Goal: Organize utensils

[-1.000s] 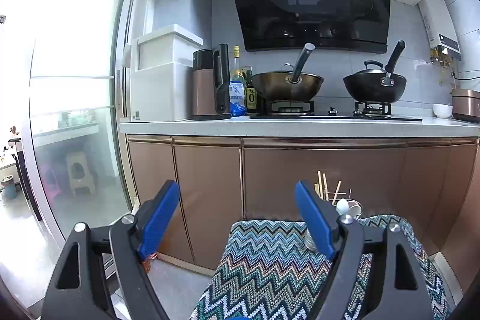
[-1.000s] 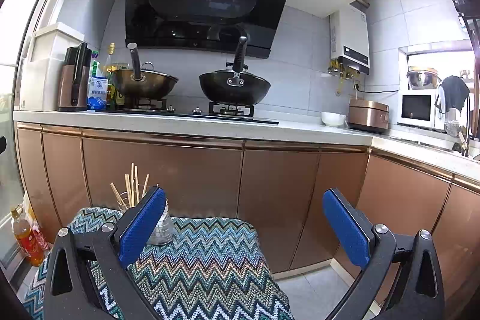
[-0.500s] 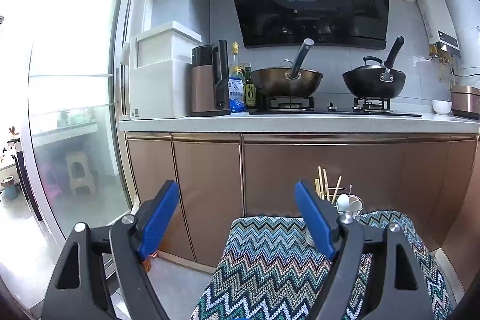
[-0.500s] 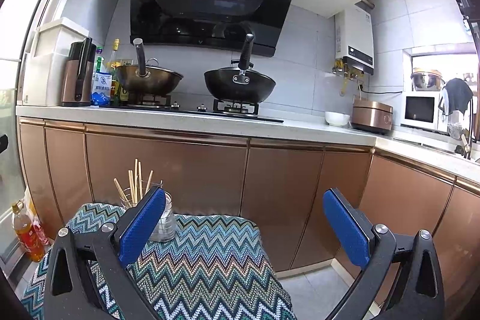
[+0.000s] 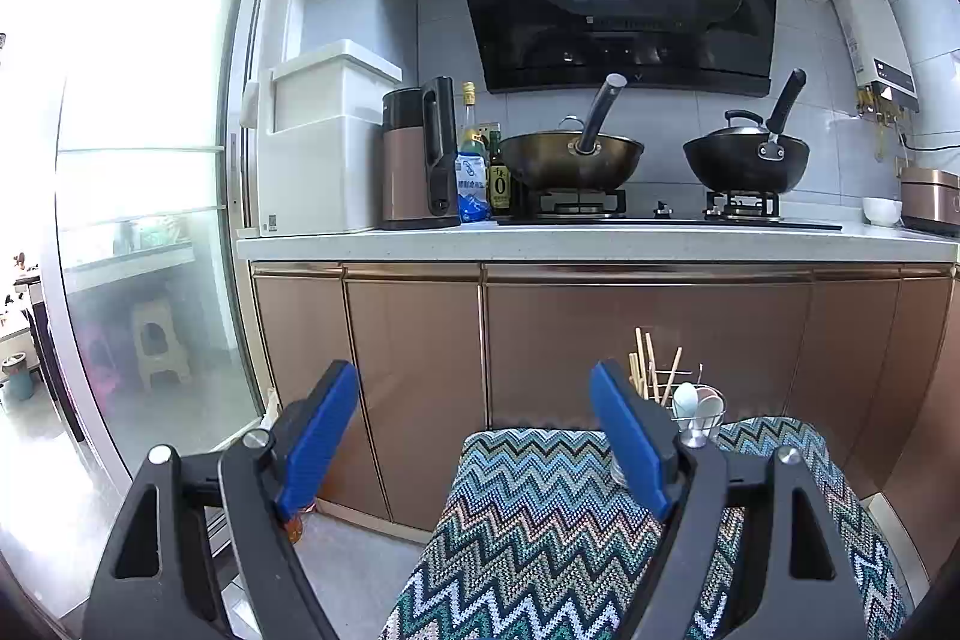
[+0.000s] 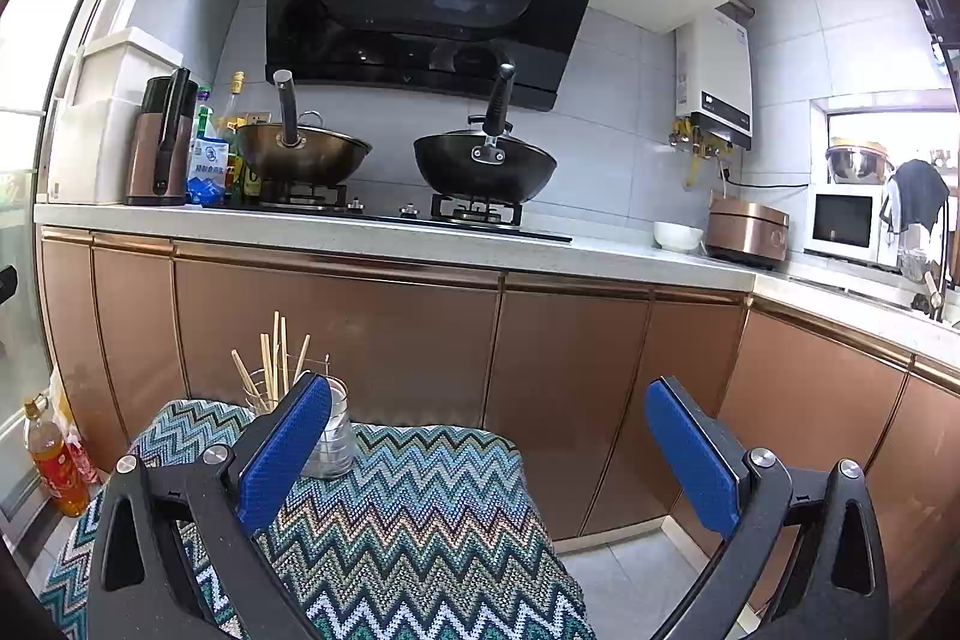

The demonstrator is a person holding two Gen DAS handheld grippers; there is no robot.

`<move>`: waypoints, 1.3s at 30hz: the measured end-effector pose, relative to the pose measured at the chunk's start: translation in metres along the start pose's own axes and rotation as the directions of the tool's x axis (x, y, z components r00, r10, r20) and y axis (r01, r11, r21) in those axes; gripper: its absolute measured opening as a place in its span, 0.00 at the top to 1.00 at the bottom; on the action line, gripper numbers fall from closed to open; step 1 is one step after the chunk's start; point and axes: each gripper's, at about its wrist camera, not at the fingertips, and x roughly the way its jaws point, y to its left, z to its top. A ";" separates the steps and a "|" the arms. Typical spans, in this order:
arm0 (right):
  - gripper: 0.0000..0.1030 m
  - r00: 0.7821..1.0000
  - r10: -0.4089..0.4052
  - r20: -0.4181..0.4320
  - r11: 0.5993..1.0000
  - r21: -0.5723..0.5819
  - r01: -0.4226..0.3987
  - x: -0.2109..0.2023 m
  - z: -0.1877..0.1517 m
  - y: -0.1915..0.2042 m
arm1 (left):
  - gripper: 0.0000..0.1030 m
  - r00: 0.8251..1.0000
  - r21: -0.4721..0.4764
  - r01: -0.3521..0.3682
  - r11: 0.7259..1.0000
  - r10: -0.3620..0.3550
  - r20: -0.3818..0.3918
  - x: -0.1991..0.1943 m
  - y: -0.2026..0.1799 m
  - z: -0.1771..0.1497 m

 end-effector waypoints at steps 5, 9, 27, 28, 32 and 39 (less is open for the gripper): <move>0.00 1.000 0.002 0.001 1.000 -0.003 -0.002 -0.002 -0.001 0.001 | 0.24 1.000 0.000 -0.001 1.000 0.001 0.000 0.000 0.000 0.000; 0.00 1.000 0.002 0.000 1.000 -0.005 -0.002 -0.002 0.000 0.002 | 0.24 1.000 0.000 -0.001 1.000 0.001 0.000 0.000 0.000 0.000; 0.00 1.000 0.011 0.005 1.000 -0.015 -0.011 -0.004 -0.001 0.004 | 0.24 1.000 0.001 -0.003 1.000 0.003 -0.001 -0.001 0.000 -0.001; 0.00 1.000 0.013 0.005 1.000 -0.017 -0.012 -0.004 0.000 0.004 | 0.24 1.000 0.001 -0.004 1.000 0.004 -0.001 -0.001 0.000 -0.001; 0.00 1.000 0.015 0.004 1.000 -0.019 -0.015 -0.004 -0.001 0.003 | 0.24 1.000 -0.004 -0.006 1.000 0.006 0.001 -0.002 0.003 -0.002; 0.00 1.000 0.017 0.002 1.000 -0.021 -0.017 -0.002 -0.001 0.004 | 0.24 1.000 -0.004 -0.005 1.000 0.005 0.001 -0.002 0.005 -0.003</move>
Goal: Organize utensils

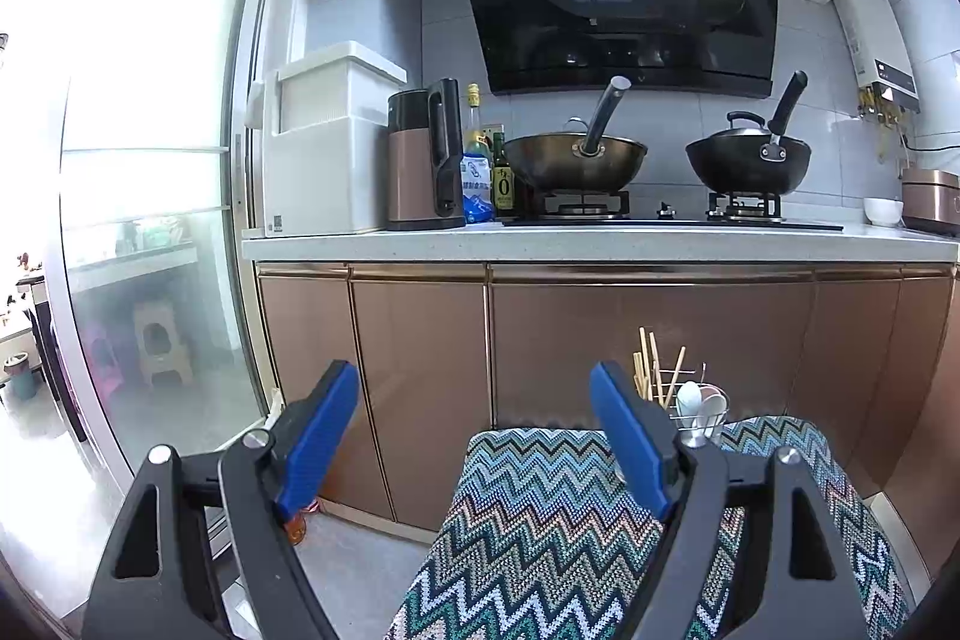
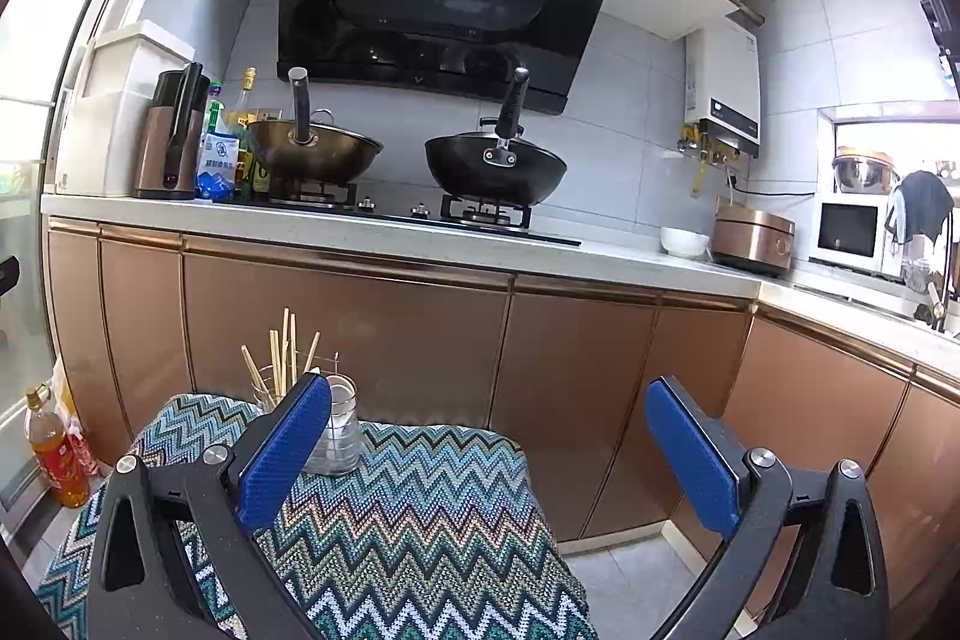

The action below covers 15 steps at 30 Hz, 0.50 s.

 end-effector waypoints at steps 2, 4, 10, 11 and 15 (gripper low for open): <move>0.00 1.000 -0.001 0.000 1.000 -0.001 0.001 0.000 0.000 0.000 | 0.24 1.000 0.000 0.000 1.000 0.000 0.000 0.000 0.000 0.000; 0.00 1.000 0.000 0.000 1.000 -0.001 0.000 0.000 0.000 0.000 | 0.24 1.000 0.001 -0.001 1.000 0.001 0.001 0.000 0.000 0.000; 0.00 1.000 0.002 -0.004 1.000 0.000 -0.002 0.001 -0.001 0.000 | 0.24 1.000 0.005 0.003 1.000 -0.003 0.003 -0.002 0.001 0.000; 0.00 1.000 0.002 -0.004 1.000 0.000 -0.002 0.001 -0.002 0.000 | 0.24 1.000 0.006 0.005 1.000 -0.005 0.004 -0.002 0.001 0.000; 0.00 1.000 0.004 -0.008 1.000 0.000 -0.004 0.003 -0.002 -0.001 | 0.24 1.000 0.011 0.009 1.000 -0.009 0.011 -0.006 0.001 0.001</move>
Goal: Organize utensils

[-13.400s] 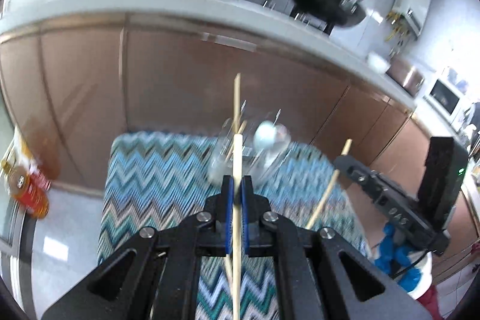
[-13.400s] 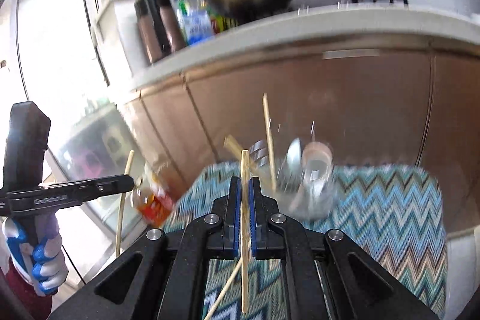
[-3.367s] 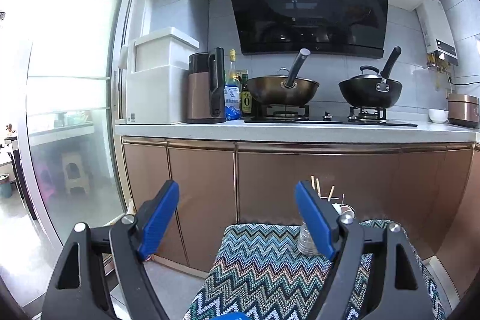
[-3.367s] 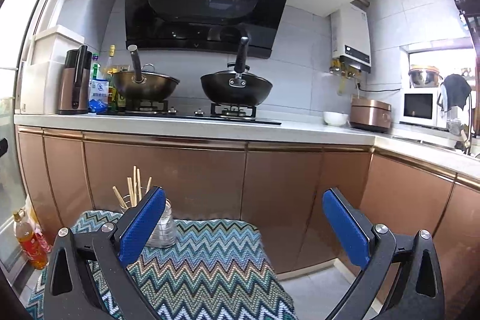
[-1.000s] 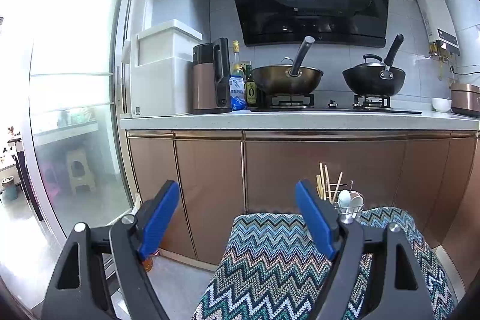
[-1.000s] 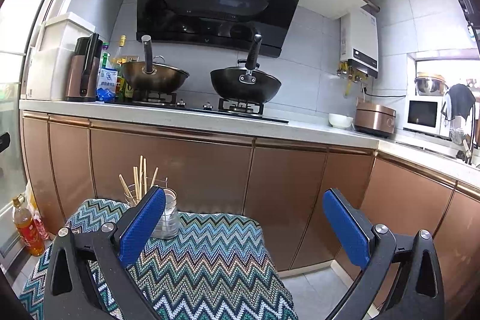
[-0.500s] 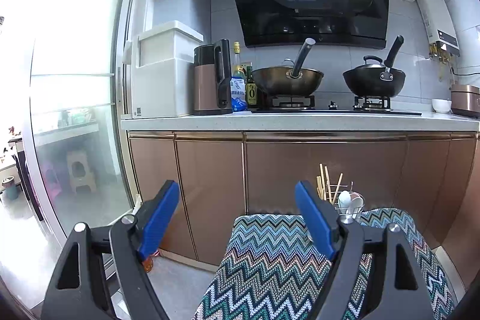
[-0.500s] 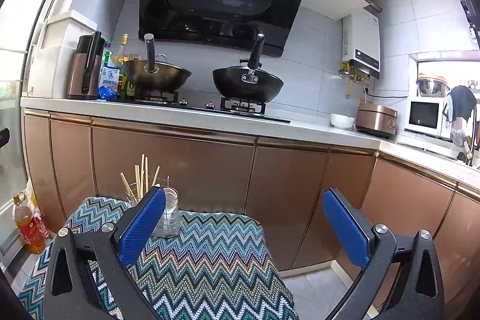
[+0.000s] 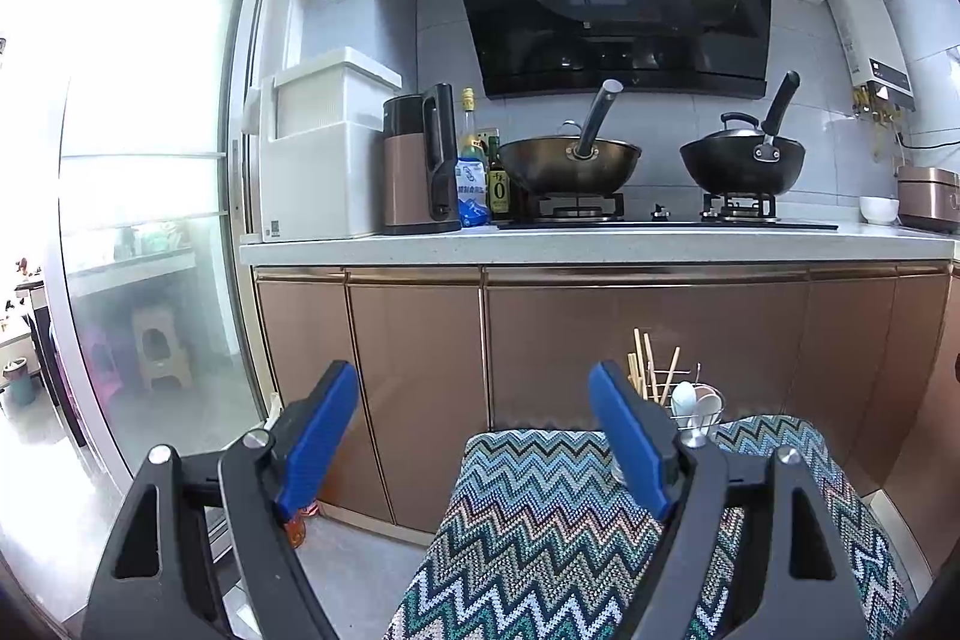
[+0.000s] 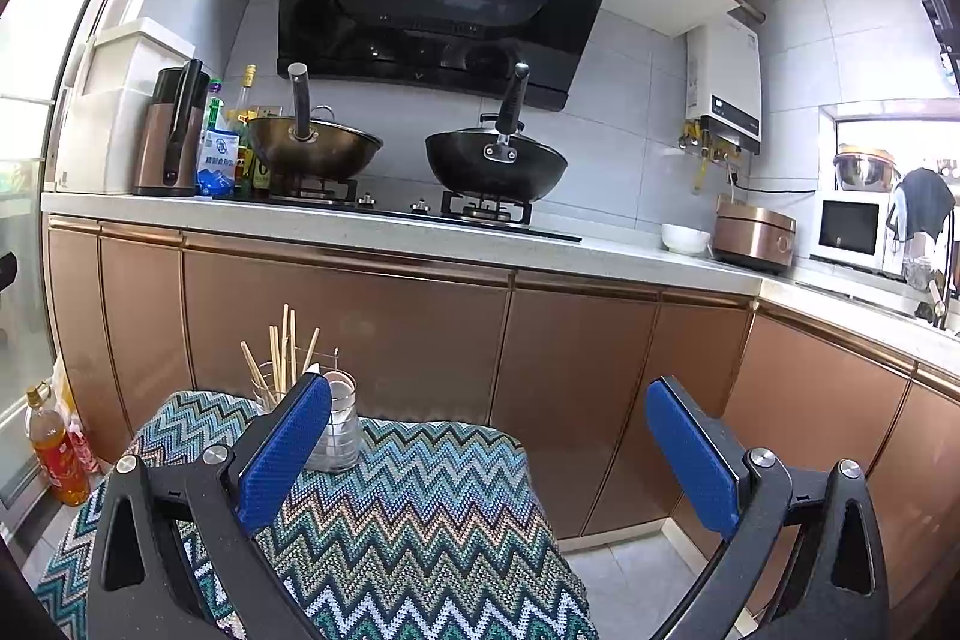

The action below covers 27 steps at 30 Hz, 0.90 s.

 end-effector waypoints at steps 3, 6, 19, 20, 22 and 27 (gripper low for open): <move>0.00 1.000 0.003 -0.005 1.000 -0.003 -0.003 0.002 -0.001 0.001 | 0.24 1.000 -0.001 0.001 1.000 -0.001 0.003 -0.002 0.002 0.000; 0.00 1.000 0.010 -0.012 1.000 -0.009 -0.010 0.003 -0.002 0.003 | 0.24 1.000 -0.002 0.002 1.000 -0.002 0.004 -0.002 0.001 0.000; 0.00 1.000 0.024 -0.011 0.999 -0.027 -0.024 0.001 -0.003 0.007 | 0.24 1.000 -0.004 0.013 1.000 -0.013 -0.004 -0.005 0.001 -0.001; 0.00 1.000 0.024 -0.011 0.999 -0.026 -0.024 0.001 -0.003 0.007 | 0.24 1.000 -0.004 0.014 1.000 -0.014 -0.004 -0.005 0.001 -0.001; 0.00 1.000 0.023 -0.010 0.999 -0.027 -0.023 0.000 -0.003 0.008 | 0.24 1.000 -0.003 0.018 1.000 -0.018 -0.004 -0.005 0.001 -0.001; 0.00 1.000 0.020 -0.009 0.999 -0.030 -0.020 0.000 -0.002 0.007 | 0.24 1.000 -0.002 0.025 1.000 -0.025 -0.007 -0.005 -0.001 -0.001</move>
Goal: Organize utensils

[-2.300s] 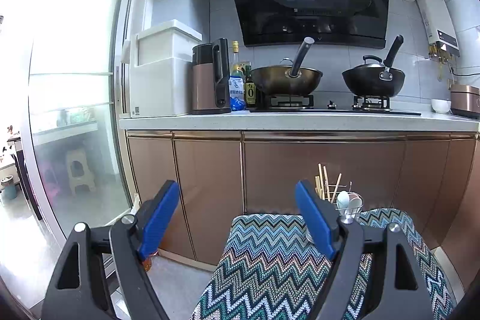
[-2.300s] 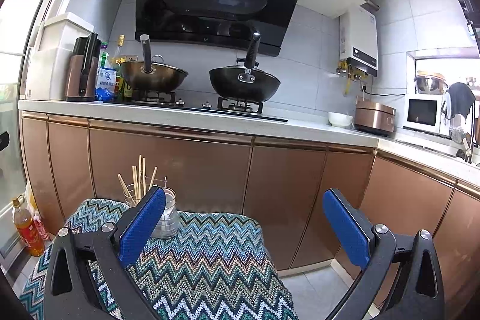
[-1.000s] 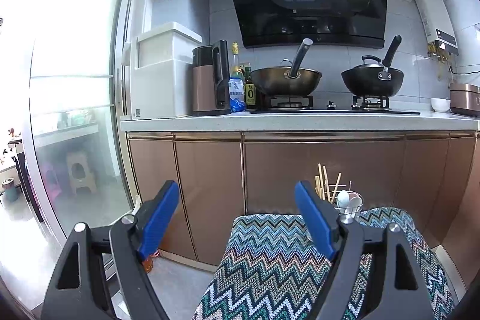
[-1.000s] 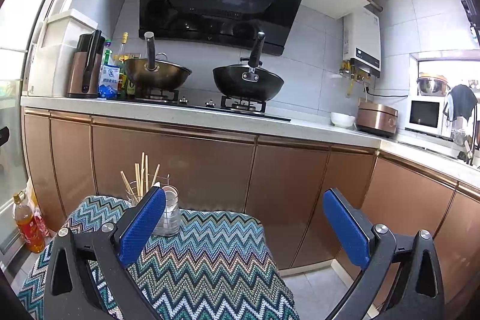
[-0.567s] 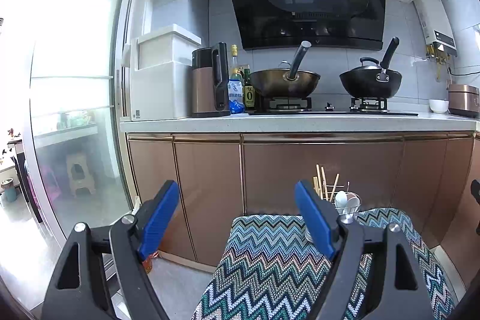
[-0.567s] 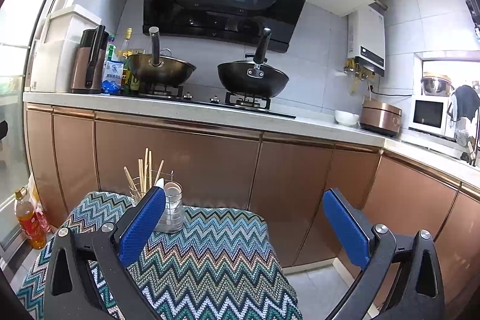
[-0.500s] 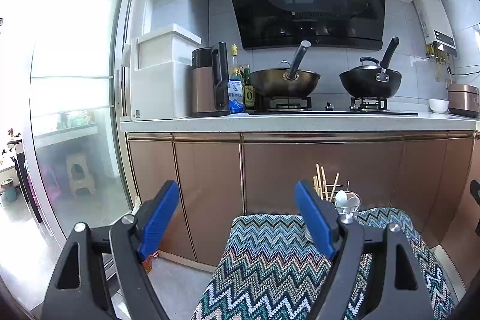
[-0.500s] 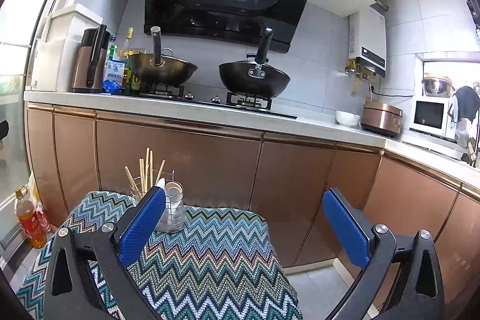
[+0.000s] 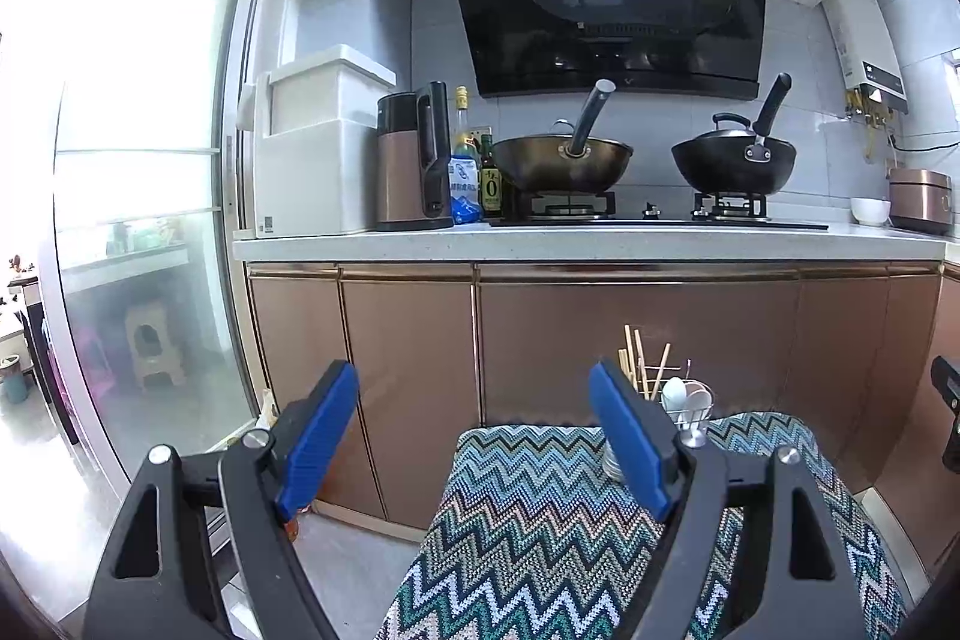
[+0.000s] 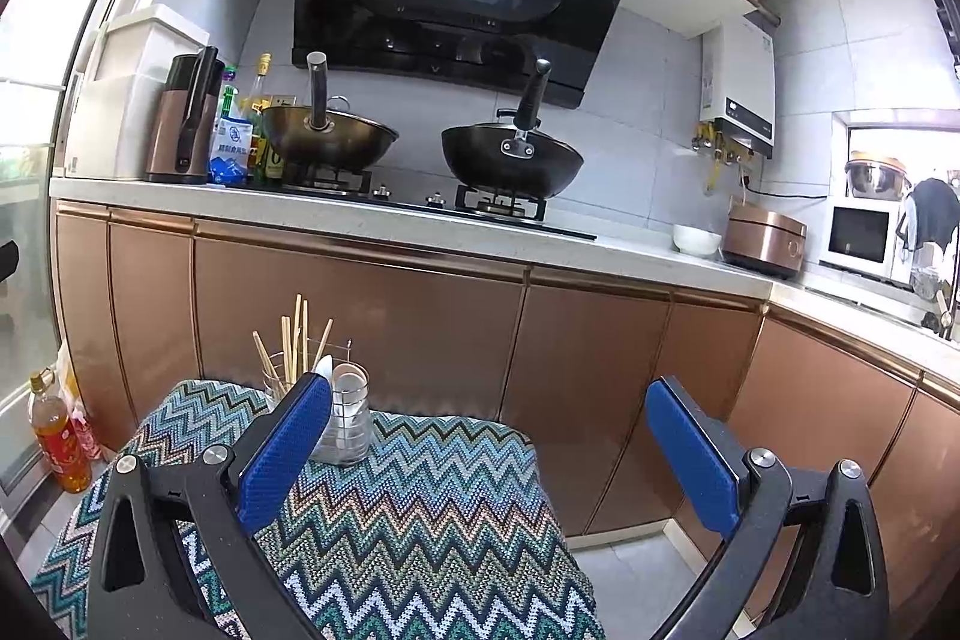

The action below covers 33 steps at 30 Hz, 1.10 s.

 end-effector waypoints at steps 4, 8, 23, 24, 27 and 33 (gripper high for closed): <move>0.00 1.000 -0.003 0.001 1.000 0.001 0.003 -0.001 0.000 -0.002 | 0.24 1.000 0.000 0.000 1.000 0.000 0.000 0.000 -0.001 0.000; 0.00 1.000 -0.003 0.000 1.000 0.001 0.003 0.000 0.000 -0.003 | 0.24 1.000 0.001 0.004 1.000 -0.004 -0.002 0.000 -0.001 -0.001; 0.00 1.000 -0.004 0.000 1.000 0.000 0.004 0.001 0.000 -0.005 | 0.24 1.000 -0.004 0.010 1.000 -0.010 -0.011 0.001 -0.002 -0.002; 0.00 1.000 -0.005 0.000 1.000 0.001 0.005 0.001 0.000 -0.005 | 0.24 1.000 -0.004 0.010 1.000 -0.010 -0.012 0.001 -0.002 -0.002; 0.00 1.000 -0.008 -0.001 1.000 0.004 0.008 0.000 0.000 -0.007 | 0.24 1.000 -0.003 0.012 1.000 -0.012 -0.013 0.002 -0.003 -0.002; 0.00 1.000 -0.012 -0.001 1.000 0.005 0.012 0.000 0.000 -0.009 | 0.24 1.000 -0.003 0.013 1.000 -0.013 -0.014 0.001 -0.003 -0.002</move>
